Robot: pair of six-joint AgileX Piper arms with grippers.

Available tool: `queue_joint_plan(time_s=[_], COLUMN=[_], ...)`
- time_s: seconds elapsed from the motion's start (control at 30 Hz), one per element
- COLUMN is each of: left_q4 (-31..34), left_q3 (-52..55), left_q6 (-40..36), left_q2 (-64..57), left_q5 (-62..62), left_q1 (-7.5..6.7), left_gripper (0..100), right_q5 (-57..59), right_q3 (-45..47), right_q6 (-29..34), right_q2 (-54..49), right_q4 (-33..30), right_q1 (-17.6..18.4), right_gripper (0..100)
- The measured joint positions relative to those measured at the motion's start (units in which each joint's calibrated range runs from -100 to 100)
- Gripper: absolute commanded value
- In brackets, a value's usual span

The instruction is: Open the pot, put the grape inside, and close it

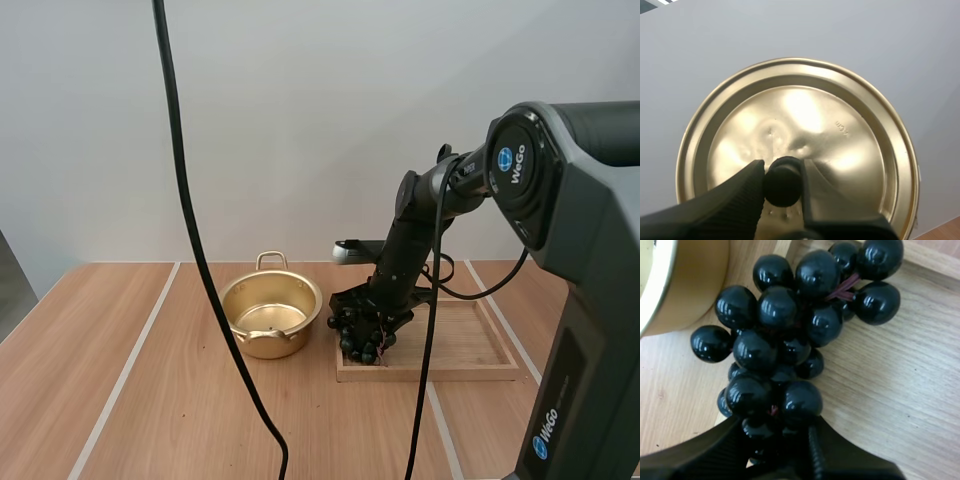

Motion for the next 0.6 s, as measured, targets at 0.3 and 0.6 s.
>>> queue_joint_plan(time_s=[0.3, 0.6], left_q4=[-4.1, -4.8], left_q3=[0.0, 0.0], left_q6=[0.0, 0.0], left_q2=[-0.1, -0.1], left_q5=[1.5, 2.6], left_q1=[0.0, 0.0], left_gripper=[0, 0], right_q5=[0.5, 0.8], right_q3=[0.0, 0.0], right_q6=[-0.3, -0.5], right_q2=[-7.4, -19.3], right_q4=[-0.4, -4.1], right_q1=[0.0, 0.0], right_gripper=[0, 0])
